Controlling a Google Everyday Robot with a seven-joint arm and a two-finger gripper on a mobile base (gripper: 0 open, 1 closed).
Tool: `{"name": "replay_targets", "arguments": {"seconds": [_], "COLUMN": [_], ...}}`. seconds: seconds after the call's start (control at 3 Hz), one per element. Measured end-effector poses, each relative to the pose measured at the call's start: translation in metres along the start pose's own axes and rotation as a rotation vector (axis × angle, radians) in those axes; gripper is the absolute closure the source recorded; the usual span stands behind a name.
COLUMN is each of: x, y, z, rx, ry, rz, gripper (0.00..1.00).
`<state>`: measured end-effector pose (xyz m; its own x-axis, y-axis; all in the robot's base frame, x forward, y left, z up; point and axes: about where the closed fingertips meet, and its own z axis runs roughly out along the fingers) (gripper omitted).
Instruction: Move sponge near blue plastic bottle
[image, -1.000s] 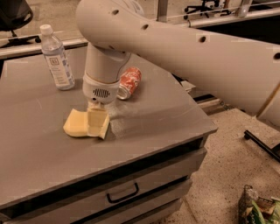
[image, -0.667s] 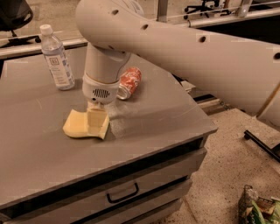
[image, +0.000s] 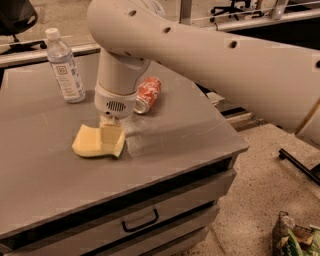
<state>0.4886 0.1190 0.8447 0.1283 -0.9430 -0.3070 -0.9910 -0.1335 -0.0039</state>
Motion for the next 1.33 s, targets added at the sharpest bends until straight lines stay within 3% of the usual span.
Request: {"name": "replay_targets", "arguments": {"seconds": [0.67,1.33], "x": [0.015,0.049], "y": [-0.031,-0.088], "z": [-0.058,-0.106], "rx": [0.072,0.126], "ry": [0.019,-0.011], "rz": [-0.008,-0.008], "gripper": [1.00,1.00]}}
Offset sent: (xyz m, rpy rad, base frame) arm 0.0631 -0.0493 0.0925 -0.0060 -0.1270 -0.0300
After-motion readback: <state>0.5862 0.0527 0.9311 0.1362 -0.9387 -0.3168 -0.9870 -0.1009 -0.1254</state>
